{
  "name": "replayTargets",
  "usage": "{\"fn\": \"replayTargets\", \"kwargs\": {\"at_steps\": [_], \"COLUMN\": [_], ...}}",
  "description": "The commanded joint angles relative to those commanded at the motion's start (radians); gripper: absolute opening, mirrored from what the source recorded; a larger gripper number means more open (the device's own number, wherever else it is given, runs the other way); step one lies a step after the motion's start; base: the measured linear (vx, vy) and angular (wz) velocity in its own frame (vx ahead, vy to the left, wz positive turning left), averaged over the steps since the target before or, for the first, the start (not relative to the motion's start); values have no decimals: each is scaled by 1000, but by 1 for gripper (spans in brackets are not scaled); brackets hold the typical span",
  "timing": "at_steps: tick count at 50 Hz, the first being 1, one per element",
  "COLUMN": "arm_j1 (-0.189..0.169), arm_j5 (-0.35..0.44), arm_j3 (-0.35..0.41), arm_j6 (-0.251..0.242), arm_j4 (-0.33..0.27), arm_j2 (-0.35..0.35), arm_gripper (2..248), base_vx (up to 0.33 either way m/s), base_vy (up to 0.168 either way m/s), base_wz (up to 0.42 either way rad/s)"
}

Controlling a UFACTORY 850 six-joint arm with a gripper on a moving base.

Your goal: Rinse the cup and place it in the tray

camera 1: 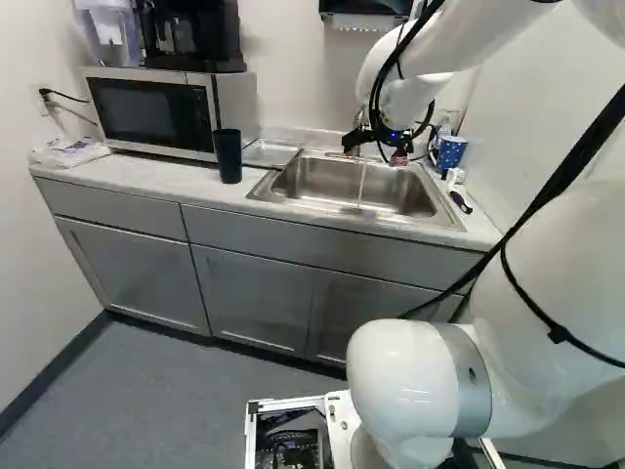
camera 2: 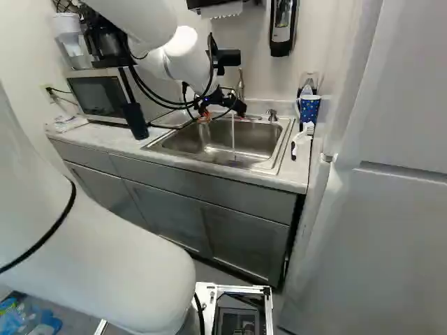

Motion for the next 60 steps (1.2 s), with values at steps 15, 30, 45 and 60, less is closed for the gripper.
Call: {"fn": "replayTargets", "kwargs": {"at_steps": [15,30,45,60], "arm_j1": [0,31,84,138], "arm_j5": [0,0,0,0], "arm_j3": [0,7,13,-13], "arm_j6": [0,0,0,0], "arm_j4": [0,0,0,0], "arm_j2": [0,8,15,-14], "arm_gripper": [247,247,247,247], "base_vx": [0,0,0,0], "base_vy": [0,0,0,0], "base_wz": [0,0,0,0]}}
